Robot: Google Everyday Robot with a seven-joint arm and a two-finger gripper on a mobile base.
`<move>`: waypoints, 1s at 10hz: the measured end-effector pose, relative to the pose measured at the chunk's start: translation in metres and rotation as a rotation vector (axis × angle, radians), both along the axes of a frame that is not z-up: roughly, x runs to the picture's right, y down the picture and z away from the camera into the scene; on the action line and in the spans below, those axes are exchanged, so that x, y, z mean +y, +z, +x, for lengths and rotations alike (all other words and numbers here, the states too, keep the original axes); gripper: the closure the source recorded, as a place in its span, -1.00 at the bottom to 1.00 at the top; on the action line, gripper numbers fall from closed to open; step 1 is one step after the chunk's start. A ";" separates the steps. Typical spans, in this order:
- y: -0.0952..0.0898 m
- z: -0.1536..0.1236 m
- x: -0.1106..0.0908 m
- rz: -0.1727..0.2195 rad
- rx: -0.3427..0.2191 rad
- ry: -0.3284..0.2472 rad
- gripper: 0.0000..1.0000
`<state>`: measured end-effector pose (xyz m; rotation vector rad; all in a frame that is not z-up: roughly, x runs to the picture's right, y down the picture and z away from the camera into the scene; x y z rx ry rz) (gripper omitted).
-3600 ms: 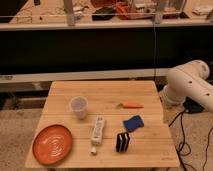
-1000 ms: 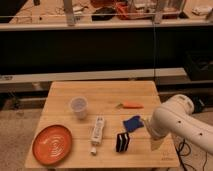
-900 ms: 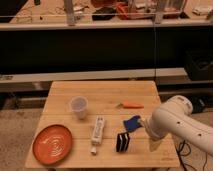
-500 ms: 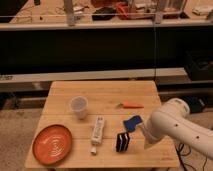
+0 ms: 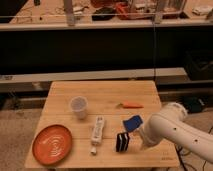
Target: Knock the eraser over
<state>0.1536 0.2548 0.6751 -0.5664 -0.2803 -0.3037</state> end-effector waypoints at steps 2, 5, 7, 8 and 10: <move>0.003 -0.020 0.001 0.000 -0.012 0.004 0.75; 0.013 -0.035 -0.005 0.016 -0.027 -0.016 1.00; 0.016 -0.053 -0.008 0.025 -0.034 -0.017 1.00; 0.019 -0.058 -0.009 0.030 -0.039 -0.017 1.00; 0.022 -0.062 -0.003 0.025 -0.050 -0.014 1.00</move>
